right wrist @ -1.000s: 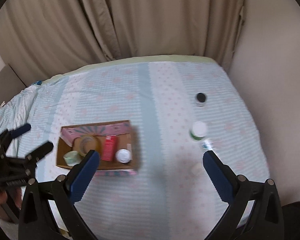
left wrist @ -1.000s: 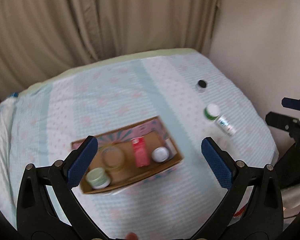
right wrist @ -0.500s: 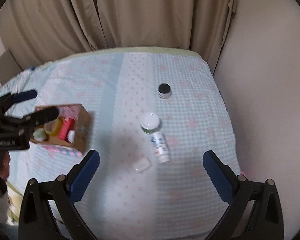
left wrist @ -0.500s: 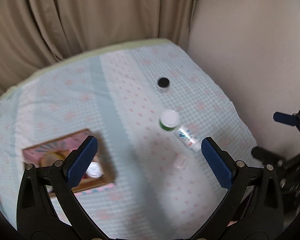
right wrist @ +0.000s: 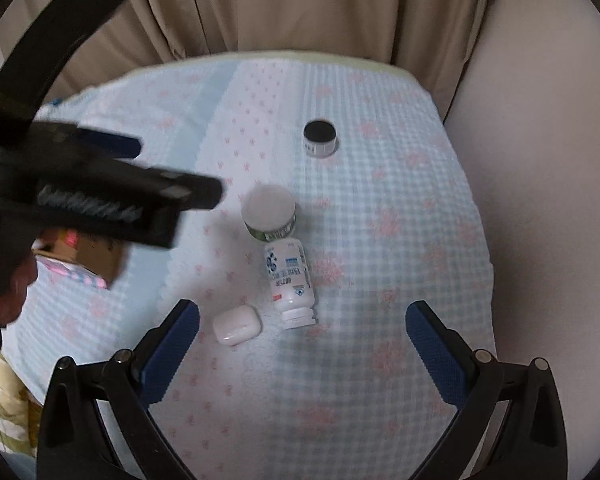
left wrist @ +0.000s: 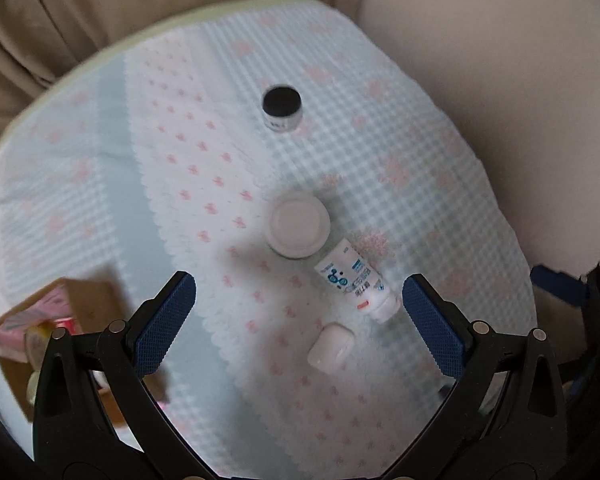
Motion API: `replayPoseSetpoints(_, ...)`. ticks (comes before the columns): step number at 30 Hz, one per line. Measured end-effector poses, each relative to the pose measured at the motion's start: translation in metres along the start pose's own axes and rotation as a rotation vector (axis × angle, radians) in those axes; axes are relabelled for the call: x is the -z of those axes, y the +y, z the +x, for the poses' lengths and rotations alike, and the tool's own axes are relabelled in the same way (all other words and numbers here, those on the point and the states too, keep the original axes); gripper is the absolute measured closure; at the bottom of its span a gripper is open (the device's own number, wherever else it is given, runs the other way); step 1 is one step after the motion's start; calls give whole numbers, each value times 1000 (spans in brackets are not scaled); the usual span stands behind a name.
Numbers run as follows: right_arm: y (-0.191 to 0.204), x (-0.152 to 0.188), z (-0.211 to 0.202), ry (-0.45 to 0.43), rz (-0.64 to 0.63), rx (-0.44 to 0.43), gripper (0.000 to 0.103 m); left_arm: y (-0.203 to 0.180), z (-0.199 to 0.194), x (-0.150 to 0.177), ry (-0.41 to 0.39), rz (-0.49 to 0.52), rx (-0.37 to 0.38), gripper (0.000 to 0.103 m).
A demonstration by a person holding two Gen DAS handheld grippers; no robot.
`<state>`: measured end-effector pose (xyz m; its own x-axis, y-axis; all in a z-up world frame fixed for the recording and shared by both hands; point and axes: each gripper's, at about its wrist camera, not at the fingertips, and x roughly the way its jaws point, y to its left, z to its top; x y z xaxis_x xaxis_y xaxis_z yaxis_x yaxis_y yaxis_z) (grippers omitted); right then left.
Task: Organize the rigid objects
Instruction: 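Grasp the clear-lidded jar with the left tool while the right tool grasps the white vitamin bottle, then carry the jar and vitamin bottle over the cardboard box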
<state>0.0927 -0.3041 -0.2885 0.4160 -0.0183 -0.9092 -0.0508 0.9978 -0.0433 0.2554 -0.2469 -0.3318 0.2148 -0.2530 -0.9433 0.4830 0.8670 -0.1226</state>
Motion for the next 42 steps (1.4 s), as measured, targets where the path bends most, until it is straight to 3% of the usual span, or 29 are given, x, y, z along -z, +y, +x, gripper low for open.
replayPoseSetpoints(8, 4, -6, 69, 80, -15, 8, 4, 2, 92, -32, 159, 36, 9, 0)
replayPoseSetpoints(12, 9, -5, 100, 95, -22, 7, 11, 0, 121, -35, 201, 69, 3, 0)
replayPoseSetpoints(17, 12, -2, 137, 127, 6, -1, 12, 2, 152, -36, 241, 94, -7, 4)
replayPoseSetpoints(19, 13, -2, 149, 133, 15, -1, 12, 3, 159, -36, 247, 93, 1, 5)
replayPoseSetpoints(21, 15, -2, 160, 126, 15, 0, 18, 5, 164, -37, 243, 90, 14, 7)
replayPoseSetpoints(25, 17, 1, 177, 114, 17, 21, 19, 3, 176, -34, 257, 106, 29, 26)
replayPoseSetpoints(27, 17, 3, 186, 117, 22, 20, 34, 1, 181, -32, 266, 110, 39, 30)
replayPoseSetpoints(31, 15, 6, 196, 135, 18, 16, 51, -1, 183, -29, 256, 117, 33, 31)
replayPoseSetpoints(42, 5, 2, 196, 138, 29, 2, 53, -1, 180, -31, 249, 98, 37, 32)
